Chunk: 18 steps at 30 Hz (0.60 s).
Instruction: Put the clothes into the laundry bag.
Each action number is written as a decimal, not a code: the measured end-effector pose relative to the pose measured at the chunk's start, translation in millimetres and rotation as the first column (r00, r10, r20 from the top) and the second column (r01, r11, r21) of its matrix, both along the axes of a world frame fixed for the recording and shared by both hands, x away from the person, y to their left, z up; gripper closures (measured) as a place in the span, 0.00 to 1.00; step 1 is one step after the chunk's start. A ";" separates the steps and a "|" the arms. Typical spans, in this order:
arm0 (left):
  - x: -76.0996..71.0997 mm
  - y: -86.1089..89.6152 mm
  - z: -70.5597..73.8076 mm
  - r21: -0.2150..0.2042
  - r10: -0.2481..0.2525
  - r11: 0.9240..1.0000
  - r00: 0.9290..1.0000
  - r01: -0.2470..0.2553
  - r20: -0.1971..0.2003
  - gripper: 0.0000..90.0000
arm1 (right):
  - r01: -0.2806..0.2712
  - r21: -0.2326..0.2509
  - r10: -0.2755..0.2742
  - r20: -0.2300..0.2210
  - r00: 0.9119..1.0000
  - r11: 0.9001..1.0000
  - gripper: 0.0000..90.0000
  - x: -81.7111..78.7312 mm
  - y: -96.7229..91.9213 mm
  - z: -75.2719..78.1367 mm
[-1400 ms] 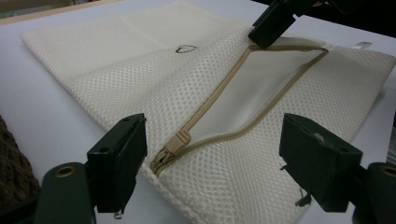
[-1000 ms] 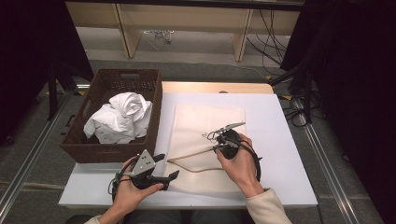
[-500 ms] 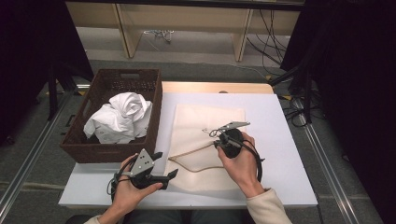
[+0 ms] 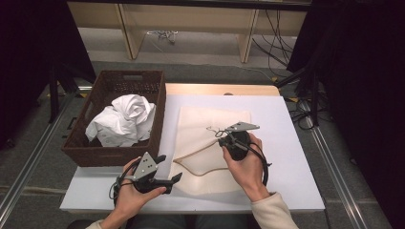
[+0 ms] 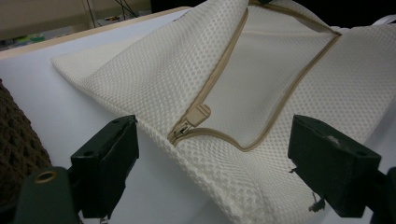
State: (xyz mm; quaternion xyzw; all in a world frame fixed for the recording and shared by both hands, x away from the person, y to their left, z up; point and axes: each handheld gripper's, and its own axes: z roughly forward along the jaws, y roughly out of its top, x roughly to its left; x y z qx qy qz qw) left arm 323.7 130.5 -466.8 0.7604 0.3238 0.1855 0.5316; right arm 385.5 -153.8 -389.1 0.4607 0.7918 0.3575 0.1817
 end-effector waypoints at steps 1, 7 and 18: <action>-0.5 0.3 2.0 0.009 0.001 1.000 1.000 -0.001 0.003 0.18 | 0.010 0.014 -0.010 0.011 1.000 1.000 0.98 0.0 0.5 0.5; -2.8 1.6 20.2 0.003 0.018 1.000 0.999 -0.018 0.041 0.17 | -0.010 0.016 0.010 0.026 1.000 1.000 0.98 1.8 -1.5 2.2; 29.4 40.3 77.0 0.010 0.155 0.988 0.983 -0.157 0.096 0.16 | 0.007 0.030 -0.009 0.082 0.997 1.000 0.99 2.9 0.0 11.2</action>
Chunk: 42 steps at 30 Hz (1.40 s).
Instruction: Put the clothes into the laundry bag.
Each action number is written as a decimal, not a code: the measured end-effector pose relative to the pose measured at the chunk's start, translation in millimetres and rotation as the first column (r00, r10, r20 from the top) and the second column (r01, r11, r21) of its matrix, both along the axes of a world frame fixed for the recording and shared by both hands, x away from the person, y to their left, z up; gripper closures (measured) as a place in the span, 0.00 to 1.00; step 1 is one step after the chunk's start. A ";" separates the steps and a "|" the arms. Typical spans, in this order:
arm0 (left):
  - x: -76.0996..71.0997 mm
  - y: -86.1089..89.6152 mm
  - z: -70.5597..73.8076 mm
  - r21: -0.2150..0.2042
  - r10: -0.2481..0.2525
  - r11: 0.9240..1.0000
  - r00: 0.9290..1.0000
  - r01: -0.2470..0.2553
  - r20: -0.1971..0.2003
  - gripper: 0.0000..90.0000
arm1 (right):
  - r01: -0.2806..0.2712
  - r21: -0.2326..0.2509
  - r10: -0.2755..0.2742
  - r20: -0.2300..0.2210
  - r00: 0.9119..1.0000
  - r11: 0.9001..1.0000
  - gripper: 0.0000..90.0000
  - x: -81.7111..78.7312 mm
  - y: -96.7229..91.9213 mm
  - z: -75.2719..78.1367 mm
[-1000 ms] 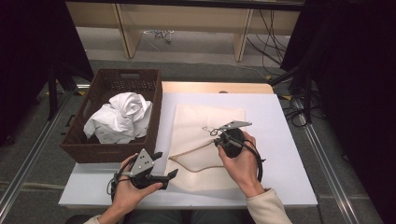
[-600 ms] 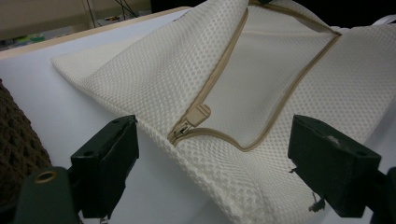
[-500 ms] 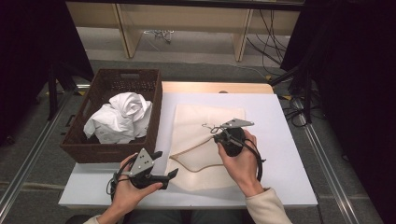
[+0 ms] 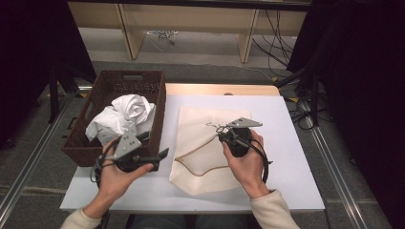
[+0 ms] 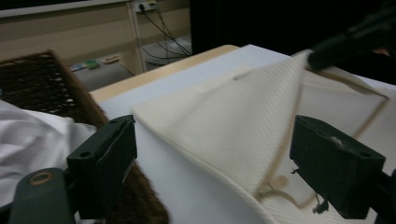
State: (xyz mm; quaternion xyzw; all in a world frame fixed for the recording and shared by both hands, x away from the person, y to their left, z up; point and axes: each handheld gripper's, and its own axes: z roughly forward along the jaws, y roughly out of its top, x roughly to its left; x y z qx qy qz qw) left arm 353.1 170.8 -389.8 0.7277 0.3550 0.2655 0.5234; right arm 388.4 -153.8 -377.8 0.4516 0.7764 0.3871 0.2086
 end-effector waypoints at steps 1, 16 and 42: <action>5.2 4.8 3.9 0.005 0.022 1.000 1.000 -0.022 -0.004 0.15 | -0.005 -0.001 0.005 0.002 1.000 1.000 0.99 0.7 -0.8 0.5; 79.1 51.8 18.6 0.089 0.237 0.969 0.966 -0.229 -0.100 0.09 | 0.003 0.005 -0.003 -0.006 1.000 1.000 0.99 -0.6 0.5 0.1; 158.7 69.6 -33.4 0.299 0.385 0.906 0.875 -0.298 -0.294 0.04 | -0.014 -0.015 0.014 -0.002 1.000 1.000 0.98 2.4 -1.3 -3.1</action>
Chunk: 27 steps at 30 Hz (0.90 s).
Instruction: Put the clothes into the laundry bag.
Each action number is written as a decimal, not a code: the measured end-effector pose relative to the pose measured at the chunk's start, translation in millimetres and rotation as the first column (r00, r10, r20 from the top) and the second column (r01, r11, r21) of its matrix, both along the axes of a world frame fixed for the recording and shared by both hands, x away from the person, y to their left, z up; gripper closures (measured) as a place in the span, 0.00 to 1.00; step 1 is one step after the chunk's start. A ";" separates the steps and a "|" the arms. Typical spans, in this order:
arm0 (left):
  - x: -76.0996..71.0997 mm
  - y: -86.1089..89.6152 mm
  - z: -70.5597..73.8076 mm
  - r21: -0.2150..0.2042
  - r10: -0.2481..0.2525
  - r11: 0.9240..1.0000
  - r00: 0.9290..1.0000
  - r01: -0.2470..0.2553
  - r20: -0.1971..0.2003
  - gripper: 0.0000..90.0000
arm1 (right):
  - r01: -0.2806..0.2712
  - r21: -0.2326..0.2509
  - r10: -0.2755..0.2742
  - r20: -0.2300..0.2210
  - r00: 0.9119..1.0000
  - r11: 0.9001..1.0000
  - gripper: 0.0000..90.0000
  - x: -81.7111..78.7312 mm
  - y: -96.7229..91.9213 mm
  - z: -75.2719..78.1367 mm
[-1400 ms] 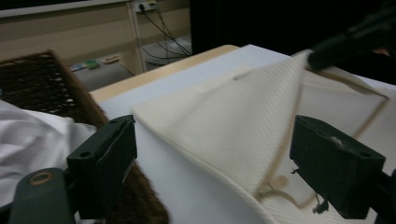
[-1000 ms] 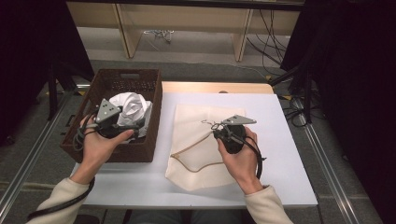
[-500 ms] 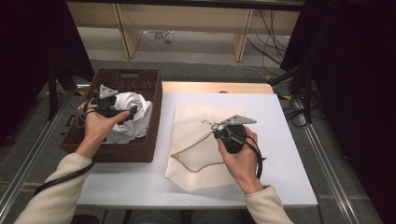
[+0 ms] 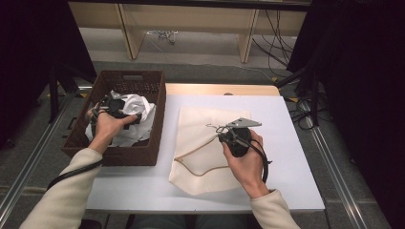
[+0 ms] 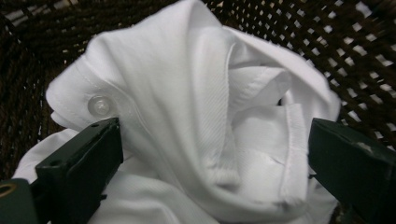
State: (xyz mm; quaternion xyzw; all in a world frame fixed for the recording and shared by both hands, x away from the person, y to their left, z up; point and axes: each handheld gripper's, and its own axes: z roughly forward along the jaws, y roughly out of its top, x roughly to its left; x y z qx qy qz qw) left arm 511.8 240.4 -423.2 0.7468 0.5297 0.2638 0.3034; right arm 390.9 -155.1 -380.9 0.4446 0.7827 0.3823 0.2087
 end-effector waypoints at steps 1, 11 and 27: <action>2.1 -0.6 -3.4 0.008 0.001 1.000 1.000 -0.001 -0.011 0.04 | -0.002 0.000 0.002 0.005 1.000 1.000 0.98 0.3 0.3 -0.4; 10.8 -3.4 -24.2 0.073 0.003 0.997 0.989 0.008 -0.149 0.44 | 0.014 0.025 -0.013 -0.038 0.999 1.000 0.98 -1.0 0.8 0.0; 1.6 4.2 -12.1 -0.062 -0.109 0.992 0.993 0.107 -0.035 0.83 | 0.017 0.025 -0.017 -0.030 0.999 1.000 0.98 0.9 -0.4 -1.9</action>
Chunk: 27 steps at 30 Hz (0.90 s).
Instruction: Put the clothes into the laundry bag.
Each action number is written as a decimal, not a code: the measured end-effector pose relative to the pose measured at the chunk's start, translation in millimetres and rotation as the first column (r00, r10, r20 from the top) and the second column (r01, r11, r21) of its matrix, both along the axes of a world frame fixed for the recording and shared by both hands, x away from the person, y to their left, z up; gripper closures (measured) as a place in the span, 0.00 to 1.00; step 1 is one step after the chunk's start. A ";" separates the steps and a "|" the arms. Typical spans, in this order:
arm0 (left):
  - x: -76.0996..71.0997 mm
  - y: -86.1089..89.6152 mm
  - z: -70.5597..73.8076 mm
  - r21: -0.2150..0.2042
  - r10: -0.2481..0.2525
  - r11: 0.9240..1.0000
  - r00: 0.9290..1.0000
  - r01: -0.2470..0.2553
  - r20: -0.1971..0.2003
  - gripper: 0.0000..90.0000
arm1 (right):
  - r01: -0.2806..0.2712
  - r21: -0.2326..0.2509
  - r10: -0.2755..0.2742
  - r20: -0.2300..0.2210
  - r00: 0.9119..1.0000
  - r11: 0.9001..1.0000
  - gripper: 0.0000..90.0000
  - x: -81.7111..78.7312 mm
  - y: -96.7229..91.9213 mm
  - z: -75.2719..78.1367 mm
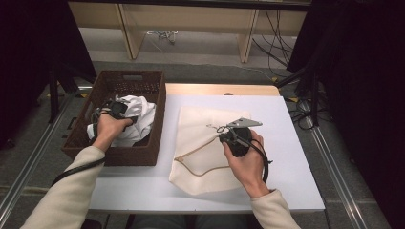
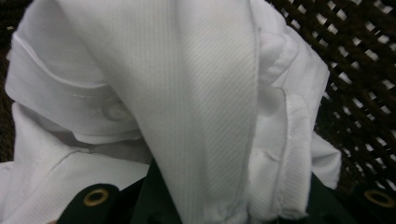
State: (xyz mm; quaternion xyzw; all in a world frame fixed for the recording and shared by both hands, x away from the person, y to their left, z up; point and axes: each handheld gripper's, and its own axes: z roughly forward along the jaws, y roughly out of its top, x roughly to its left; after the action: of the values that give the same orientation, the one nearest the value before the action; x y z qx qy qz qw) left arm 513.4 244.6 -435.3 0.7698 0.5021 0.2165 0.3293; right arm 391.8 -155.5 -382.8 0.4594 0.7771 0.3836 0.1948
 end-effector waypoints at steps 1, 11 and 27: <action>-2.5 1.6 4.4 -0.002 -0.013 1.000 1.000 0.013 0.022 0.83 | -0.001 -0.002 0.001 0.001 1.000 1.000 0.99 0.2 -0.3 0.1; -20.1 6.9 31.7 -0.110 0.003 0.994 0.987 0.015 0.161 0.85 | -0.005 0.003 0.005 -0.002 1.000 1.000 0.98 0.0 -1.1 0.8; -45.1 13.5 65.8 -0.177 0.035 0.984 0.944 0.025 0.328 0.85 | -0.013 -0.005 0.013 0.005 1.000 1.000 0.98 0.7 -1.9 -0.1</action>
State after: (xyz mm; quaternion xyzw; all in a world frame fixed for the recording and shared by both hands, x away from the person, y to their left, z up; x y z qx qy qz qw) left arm 468.3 258.1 -369.5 0.6887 0.4592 0.2972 0.4758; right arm 392.5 -157.4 -382.9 0.4527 0.7806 0.3841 0.1955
